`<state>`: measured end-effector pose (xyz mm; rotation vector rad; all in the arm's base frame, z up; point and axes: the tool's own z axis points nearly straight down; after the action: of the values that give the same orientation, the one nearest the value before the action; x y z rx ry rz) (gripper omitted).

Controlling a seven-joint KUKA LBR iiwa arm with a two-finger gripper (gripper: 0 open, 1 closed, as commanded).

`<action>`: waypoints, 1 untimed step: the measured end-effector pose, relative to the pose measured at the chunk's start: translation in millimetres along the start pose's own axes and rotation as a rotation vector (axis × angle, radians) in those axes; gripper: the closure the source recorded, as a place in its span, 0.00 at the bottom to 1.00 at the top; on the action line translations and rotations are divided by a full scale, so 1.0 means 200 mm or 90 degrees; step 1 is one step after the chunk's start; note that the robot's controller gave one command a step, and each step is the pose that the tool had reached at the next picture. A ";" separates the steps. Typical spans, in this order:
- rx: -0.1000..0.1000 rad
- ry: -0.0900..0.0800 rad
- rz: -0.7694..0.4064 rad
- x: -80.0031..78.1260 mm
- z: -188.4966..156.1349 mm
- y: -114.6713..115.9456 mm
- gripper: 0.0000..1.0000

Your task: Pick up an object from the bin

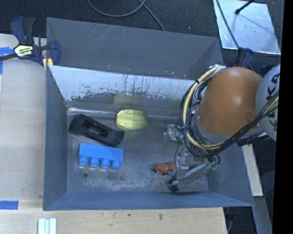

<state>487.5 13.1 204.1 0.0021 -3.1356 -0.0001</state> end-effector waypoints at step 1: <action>0.000 -0.006 0.000 -0.01 -0.02 0.00 0.00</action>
Offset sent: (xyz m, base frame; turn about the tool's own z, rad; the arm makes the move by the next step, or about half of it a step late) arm 0.0432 -0.0731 -0.1341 -0.2473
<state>489.2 13.1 208.4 0.0012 -3.1446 -0.0004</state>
